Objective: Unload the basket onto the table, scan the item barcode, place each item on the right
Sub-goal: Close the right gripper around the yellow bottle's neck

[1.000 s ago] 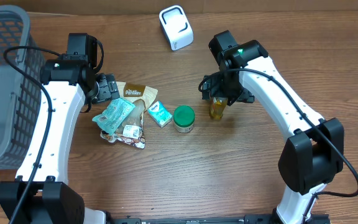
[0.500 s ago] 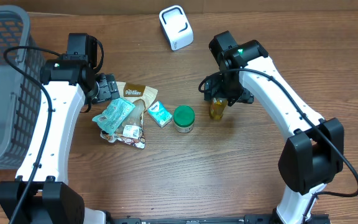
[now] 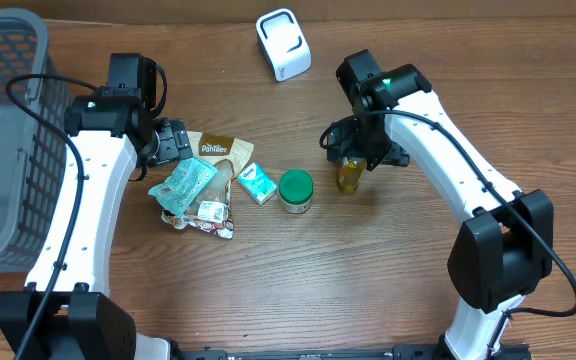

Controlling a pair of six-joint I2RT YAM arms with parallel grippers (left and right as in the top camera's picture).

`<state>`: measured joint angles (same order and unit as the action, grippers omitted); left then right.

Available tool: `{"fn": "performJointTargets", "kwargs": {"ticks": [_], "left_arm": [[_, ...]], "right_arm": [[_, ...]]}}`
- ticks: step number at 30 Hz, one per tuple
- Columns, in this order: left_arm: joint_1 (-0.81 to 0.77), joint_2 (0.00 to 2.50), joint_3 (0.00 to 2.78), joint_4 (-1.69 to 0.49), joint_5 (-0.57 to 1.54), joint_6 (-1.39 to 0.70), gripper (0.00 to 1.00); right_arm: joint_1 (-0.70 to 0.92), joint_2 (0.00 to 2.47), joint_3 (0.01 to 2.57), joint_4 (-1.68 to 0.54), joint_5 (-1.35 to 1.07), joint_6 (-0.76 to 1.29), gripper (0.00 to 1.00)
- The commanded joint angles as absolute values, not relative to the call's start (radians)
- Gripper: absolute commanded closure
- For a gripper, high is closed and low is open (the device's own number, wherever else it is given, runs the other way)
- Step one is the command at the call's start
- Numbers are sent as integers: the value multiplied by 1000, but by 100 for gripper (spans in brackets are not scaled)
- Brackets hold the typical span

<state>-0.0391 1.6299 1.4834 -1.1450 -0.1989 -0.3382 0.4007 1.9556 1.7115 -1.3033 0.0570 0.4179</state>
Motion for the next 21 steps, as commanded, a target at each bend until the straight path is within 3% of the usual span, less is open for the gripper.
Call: {"fn": "performJointTargets", "kwargs": {"ticks": [1, 7, 9, 15, 21], "left_arm": [[-41, 1634, 1492, -1145, -202, -348, 1], [-41, 1634, 1492, -1145, -202, -348, 0], [-41, 1634, 1492, -1145, -202, -348, 1], [-41, 1634, 1492, -1145, -202, -348, 0], [-41, 1634, 1492, -1145, -202, -348, 0]], "right_arm": [[398, 1942, 1707, -1286, 66, 418, 0], [398, 1942, 1707, -1295, 65, 419, 1], [398, 1942, 1707, -1303, 65, 419, 9], [398, 1942, 1687, -1292, 66, 419, 11], [398, 1942, 1684, -1288, 65, 419, 21]]}}
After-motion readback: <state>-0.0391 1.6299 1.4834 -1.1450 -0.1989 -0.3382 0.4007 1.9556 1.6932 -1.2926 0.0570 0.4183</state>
